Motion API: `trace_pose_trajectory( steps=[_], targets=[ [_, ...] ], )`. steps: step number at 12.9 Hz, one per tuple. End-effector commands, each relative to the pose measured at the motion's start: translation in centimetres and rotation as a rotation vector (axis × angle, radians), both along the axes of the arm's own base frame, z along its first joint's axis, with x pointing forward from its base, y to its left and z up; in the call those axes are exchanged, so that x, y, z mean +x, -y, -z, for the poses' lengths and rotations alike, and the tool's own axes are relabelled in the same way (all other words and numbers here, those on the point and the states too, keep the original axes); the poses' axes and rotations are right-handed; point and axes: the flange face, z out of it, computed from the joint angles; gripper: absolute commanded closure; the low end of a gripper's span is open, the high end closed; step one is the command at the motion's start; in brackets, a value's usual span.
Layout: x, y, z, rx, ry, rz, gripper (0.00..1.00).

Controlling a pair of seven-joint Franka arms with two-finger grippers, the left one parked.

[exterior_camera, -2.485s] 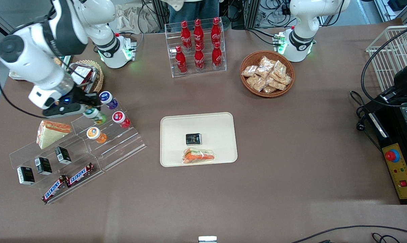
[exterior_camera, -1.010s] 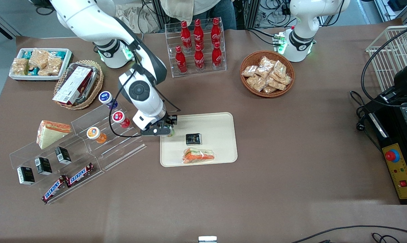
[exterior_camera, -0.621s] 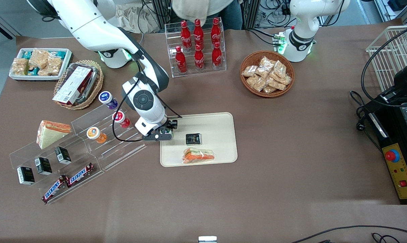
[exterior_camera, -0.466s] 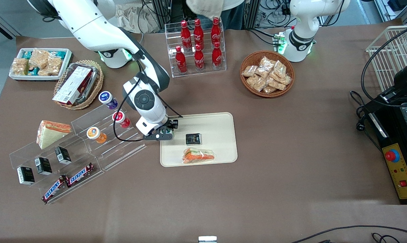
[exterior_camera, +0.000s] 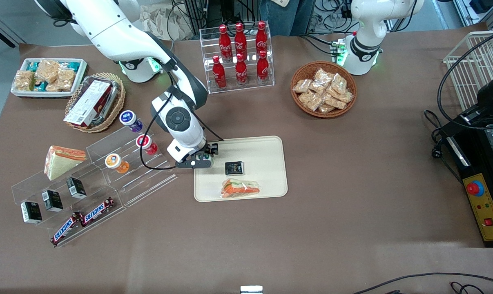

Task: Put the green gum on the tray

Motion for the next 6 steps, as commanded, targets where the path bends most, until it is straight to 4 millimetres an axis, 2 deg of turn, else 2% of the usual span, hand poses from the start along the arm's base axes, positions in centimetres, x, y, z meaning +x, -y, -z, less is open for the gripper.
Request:
trace_pose_trajectory(
  steps=[1, 2, 3, 5, 6],
  targets=[
    [0.7, -0.4, -0.7, -0.007, 0.035, -0.009, 0.00],
    [0.9, -0.2, -1.9, -0.001, 0.052, -0.009, 0.00],
    [1.4, 0.2, -3.9, 0.006, 0.088, -0.027, 0.00],
    [2.7, 2.8, -9.1, 0.012, 0.130, -0.063, 0.00],
    [2.7, 4.1, -11.6, -0.010, 0.111, -0.089, 0.00]
  ],
)
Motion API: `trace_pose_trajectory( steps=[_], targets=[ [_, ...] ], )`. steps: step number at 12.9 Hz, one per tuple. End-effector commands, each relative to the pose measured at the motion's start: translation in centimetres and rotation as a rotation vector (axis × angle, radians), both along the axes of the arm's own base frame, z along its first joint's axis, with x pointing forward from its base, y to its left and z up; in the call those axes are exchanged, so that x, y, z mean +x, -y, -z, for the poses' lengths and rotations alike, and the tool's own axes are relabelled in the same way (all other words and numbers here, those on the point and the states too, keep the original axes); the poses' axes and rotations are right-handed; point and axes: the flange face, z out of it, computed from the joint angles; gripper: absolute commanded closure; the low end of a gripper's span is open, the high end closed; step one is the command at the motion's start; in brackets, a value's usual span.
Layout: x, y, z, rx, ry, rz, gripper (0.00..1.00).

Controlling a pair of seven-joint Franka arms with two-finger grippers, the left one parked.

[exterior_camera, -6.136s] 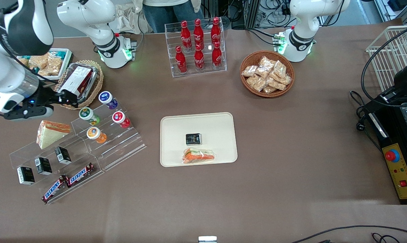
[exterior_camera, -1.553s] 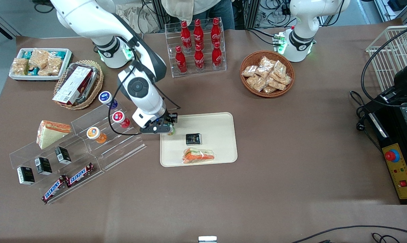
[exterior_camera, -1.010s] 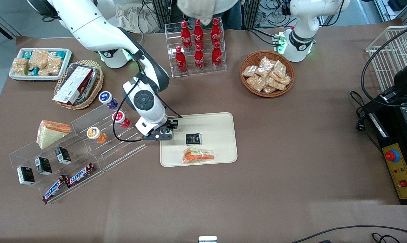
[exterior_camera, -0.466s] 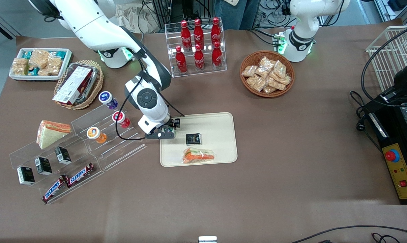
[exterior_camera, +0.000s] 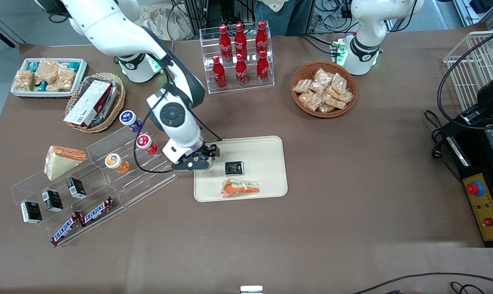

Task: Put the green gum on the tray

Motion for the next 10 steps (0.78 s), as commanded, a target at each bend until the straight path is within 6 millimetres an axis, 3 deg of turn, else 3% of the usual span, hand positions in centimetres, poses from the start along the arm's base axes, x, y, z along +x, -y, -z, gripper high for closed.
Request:
trace_pose_trajectory(
  steps=[1, 4, 6, 10],
  targets=[
    [0.3, 3.8, -8.1, -0.036, 0.005, -0.057, 0.00],
    [0.7, 8.7, -15.3, 0.016, -0.047, -0.104, 0.00],
    [1.9, 14.1, -19.8, 0.001, -0.072, -0.120, 0.00],
    [3.2, 23.2, -25.2, -0.015, -0.094, -0.136, 0.00]
  ],
)
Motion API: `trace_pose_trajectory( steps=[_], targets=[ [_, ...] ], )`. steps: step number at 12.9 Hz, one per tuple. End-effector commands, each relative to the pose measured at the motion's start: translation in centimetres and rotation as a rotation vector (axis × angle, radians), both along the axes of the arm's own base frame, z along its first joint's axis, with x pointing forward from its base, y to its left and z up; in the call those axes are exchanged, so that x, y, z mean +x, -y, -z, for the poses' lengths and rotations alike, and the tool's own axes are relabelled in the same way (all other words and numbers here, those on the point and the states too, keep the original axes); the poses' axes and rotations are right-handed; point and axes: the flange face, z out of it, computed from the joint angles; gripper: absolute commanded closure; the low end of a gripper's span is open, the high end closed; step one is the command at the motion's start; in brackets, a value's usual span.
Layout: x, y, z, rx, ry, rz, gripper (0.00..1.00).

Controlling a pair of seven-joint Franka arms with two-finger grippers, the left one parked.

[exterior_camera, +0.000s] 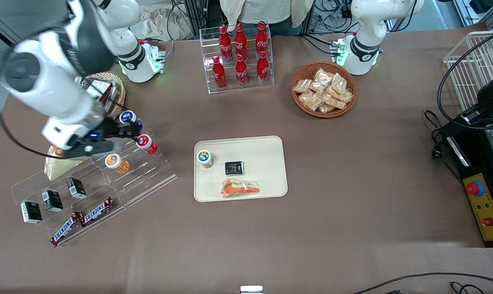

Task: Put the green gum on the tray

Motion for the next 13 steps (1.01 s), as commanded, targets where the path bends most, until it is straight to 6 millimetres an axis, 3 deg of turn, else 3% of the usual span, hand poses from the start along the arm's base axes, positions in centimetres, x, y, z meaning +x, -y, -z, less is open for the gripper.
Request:
trace_pose_trajectory(
  steps=[1, 6, 13],
  targets=[
    [0.6, 4.4, -2.7, 0.013, 0.001, 0.004, 0.00],
    [0.0, 11.0, -5.6, 0.000, 0.037, 0.031, 0.00],
    [-0.3, 12.5, -6.2, -0.010, 0.047, 0.056, 0.00]
  ],
)
